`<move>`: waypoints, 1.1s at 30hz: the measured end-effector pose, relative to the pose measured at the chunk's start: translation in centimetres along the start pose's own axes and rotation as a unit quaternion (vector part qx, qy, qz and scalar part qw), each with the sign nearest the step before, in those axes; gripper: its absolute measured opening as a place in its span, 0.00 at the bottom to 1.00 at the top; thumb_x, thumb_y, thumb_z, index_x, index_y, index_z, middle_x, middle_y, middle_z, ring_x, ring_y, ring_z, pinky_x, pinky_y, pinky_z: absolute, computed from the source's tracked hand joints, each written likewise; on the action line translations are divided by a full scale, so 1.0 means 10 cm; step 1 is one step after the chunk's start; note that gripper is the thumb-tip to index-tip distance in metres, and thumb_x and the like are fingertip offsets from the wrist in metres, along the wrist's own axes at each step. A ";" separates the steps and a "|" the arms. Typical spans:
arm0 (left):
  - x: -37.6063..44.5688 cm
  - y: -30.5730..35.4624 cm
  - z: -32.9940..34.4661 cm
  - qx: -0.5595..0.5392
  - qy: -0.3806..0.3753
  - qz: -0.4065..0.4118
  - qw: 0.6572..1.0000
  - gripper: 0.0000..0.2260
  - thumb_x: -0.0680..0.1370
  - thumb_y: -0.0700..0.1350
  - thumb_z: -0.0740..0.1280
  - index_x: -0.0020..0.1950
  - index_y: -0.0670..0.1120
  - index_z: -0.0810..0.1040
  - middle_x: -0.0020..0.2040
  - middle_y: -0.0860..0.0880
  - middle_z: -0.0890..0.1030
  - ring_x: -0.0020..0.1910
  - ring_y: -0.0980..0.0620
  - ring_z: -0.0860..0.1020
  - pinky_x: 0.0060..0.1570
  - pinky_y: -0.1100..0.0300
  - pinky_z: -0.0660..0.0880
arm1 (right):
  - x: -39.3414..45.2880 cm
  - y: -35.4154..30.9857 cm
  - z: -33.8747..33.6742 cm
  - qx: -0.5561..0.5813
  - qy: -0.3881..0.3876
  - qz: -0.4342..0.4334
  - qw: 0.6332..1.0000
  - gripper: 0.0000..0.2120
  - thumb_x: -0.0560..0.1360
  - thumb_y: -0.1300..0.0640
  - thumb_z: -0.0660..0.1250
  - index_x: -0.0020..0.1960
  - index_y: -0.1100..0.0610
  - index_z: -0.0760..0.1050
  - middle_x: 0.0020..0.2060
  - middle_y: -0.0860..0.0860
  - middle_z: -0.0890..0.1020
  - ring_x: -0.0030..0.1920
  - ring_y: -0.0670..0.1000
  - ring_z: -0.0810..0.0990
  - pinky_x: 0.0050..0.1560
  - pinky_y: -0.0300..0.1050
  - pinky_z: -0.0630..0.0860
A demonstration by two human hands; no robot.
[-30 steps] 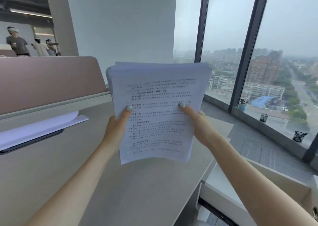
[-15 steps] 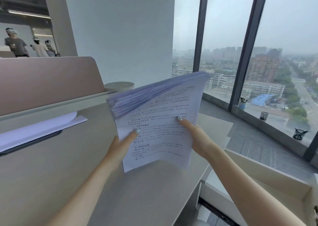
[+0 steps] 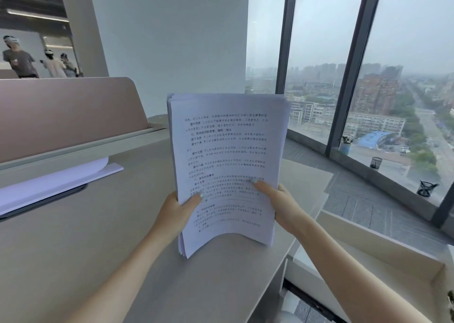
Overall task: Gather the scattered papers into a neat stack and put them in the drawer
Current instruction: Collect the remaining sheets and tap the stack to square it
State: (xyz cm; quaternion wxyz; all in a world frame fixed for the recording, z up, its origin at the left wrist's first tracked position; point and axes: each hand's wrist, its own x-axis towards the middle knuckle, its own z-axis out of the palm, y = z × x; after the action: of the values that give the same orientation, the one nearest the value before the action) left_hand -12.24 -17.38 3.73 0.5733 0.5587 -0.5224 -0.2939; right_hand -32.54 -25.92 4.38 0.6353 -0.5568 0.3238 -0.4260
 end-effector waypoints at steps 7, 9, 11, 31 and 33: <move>0.34 0.81 -0.26 -0.133 0.030 0.070 0.988 0.04 0.76 0.50 0.65 0.48 0.56 0.79 0.41 0.61 0.85 0.45 0.61 0.83 0.45 0.61 0.78 | 0.09 -0.70 0.02 -0.021 -0.014 -0.076 0.997 0.13 0.71 0.50 0.69 0.53 0.54 0.77 0.44 0.51 0.86 0.44 0.53 0.85 0.46 0.50 0.82; 0.39 1.02 -0.28 -0.139 0.014 0.078 0.987 0.06 0.77 0.52 0.62 0.47 0.56 0.79 0.43 0.61 0.85 0.48 0.60 0.82 0.49 0.59 0.78 | 0.09 -0.97 0.03 -0.008 -0.011 -0.115 0.993 0.11 0.72 0.50 0.68 0.51 0.54 0.78 0.42 0.50 0.86 0.44 0.53 0.85 0.48 0.50 0.82; 0.40 1.09 -0.25 -0.117 -0.003 0.058 0.991 0.07 0.74 0.57 0.64 0.47 0.58 0.79 0.47 0.61 0.84 0.54 0.58 0.80 0.58 0.53 0.74 | 0.09 -1.14 0.04 0.005 -0.012 -0.140 0.990 0.07 0.74 0.50 0.65 0.47 0.53 0.78 0.38 0.48 0.86 0.41 0.50 0.85 0.47 0.49 0.82; 0.21 0.79 -0.21 -0.155 -0.072 -0.013 0.985 0.08 0.74 0.56 0.62 0.45 0.60 0.81 0.44 0.61 0.85 0.46 0.62 0.82 0.54 0.56 0.74 | -0.36 -1.60 0.76 -0.646 0.107 -0.374 0.657 0.32 0.78 0.39 0.53 0.75 0.55 0.55 0.75 0.50 0.61 0.74 0.51 0.59 0.73 0.48 0.51; 0.18 0.76 -0.20 -0.158 -0.066 -0.018 0.985 0.08 0.74 0.57 0.62 0.47 0.59 0.81 0.44 0.60 0.86 0.46 0.61 0.83 0.54 0.55 0.74 | -0.30 -1.61 0.92 -0.699 0.006 -0.301 0.649 0.33 0.77 0.38 0.53 0.76 0.55 0.55 0.76 0.49 0.60 0.75 0.51 0.58 0.74 0.50 0.48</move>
State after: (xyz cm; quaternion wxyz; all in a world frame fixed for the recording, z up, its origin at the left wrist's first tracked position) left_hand -11.79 -16.81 11.77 0.6129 0.4499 -0.4961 -0.4193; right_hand -28.62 -19.49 21.59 -0.1070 -0.9001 0.3442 -0.2448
